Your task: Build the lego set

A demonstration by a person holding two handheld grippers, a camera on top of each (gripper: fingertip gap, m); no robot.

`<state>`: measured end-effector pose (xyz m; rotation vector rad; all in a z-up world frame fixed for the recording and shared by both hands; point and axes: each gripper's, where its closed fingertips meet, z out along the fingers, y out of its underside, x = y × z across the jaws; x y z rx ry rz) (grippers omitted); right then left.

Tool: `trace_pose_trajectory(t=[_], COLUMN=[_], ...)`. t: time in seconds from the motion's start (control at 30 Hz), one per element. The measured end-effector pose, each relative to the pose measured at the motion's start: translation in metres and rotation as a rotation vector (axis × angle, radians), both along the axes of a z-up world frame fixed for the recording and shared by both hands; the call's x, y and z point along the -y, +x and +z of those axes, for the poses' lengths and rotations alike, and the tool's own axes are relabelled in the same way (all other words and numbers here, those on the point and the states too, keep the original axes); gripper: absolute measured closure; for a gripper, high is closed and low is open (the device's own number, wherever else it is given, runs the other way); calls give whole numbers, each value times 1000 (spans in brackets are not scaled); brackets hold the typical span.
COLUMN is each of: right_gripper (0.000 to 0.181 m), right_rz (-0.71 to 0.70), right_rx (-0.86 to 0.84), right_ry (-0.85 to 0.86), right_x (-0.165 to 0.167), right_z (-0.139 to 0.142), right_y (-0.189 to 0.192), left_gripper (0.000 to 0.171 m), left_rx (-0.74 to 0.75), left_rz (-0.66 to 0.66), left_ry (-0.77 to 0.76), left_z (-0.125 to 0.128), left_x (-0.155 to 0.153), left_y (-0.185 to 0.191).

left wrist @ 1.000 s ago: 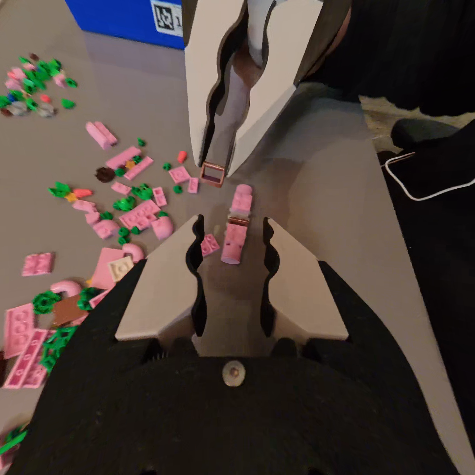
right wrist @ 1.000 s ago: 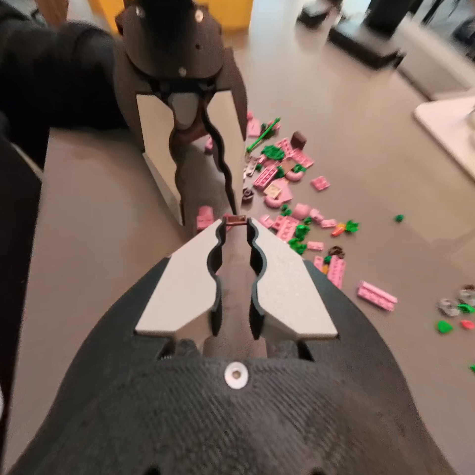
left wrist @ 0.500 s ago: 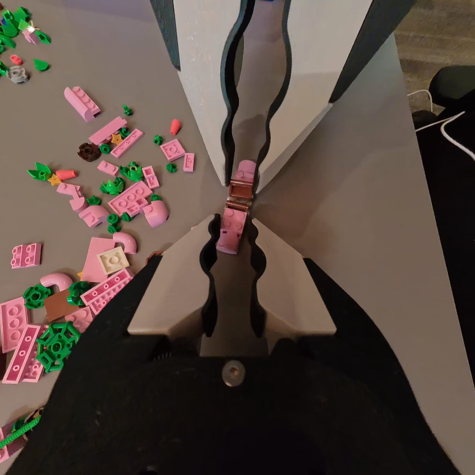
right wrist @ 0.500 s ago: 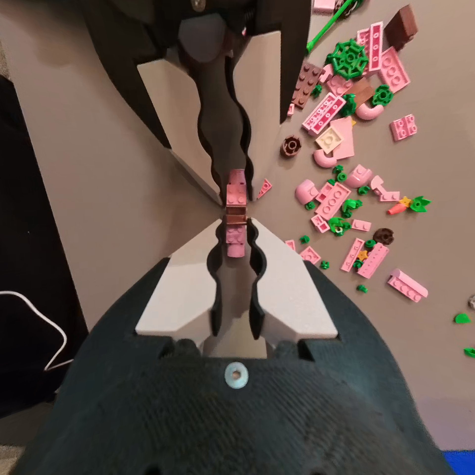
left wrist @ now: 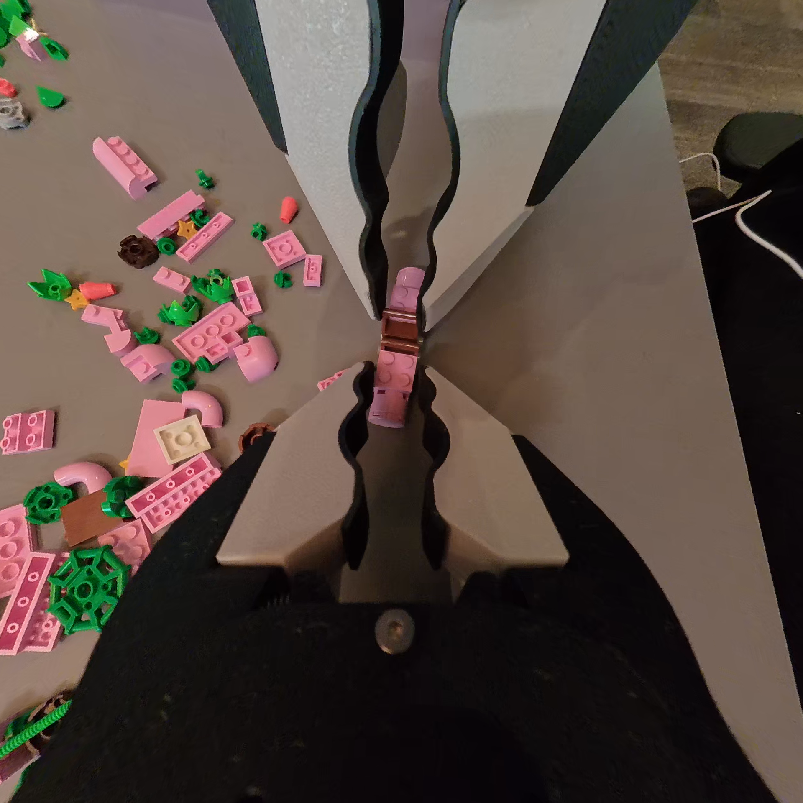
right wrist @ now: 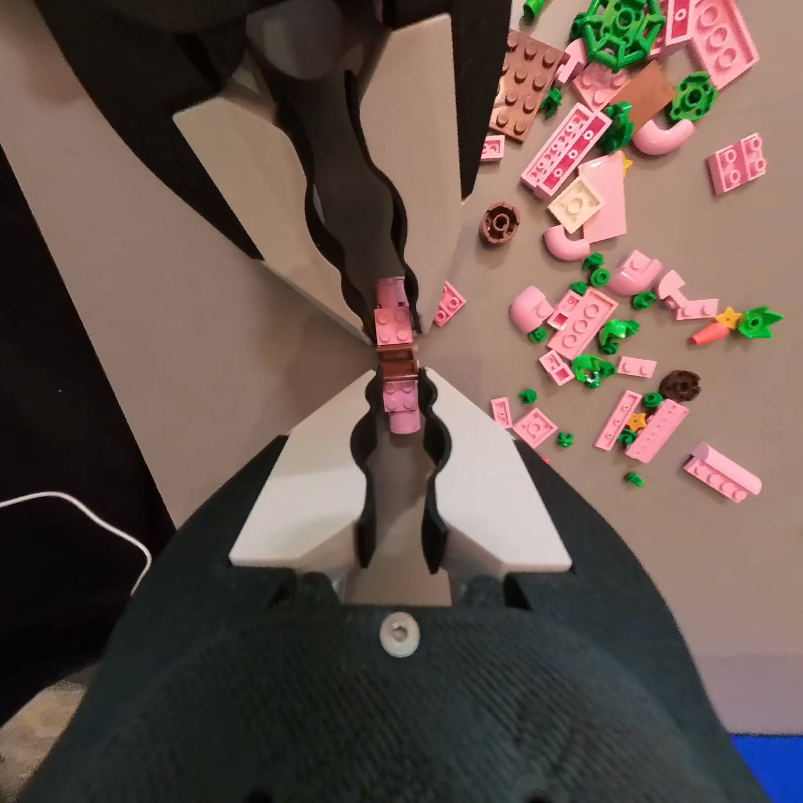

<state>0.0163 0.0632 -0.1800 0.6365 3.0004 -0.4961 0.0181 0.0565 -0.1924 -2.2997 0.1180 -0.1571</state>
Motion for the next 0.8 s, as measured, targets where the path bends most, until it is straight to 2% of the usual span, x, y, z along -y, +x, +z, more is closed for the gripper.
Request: trace_pose_trajectory(t=[0.27,0.5,0.8], right_gripper=[167,167,166], right_rz=[15,11,40], right_rx=[16,14,-94], right_ry=[67,55,-6], right_x=[0,1,2], right_z=[-1,-3,-8], right_y=[1,2,0], left_gripper=[153,153,154], left_rx=[9,10,8], left_rz=[5,6,8], left_ry=[-1,-4,-6], left_z=[0,-1,-1], left_x=[0,0,1], left_y=[0,0,-1])
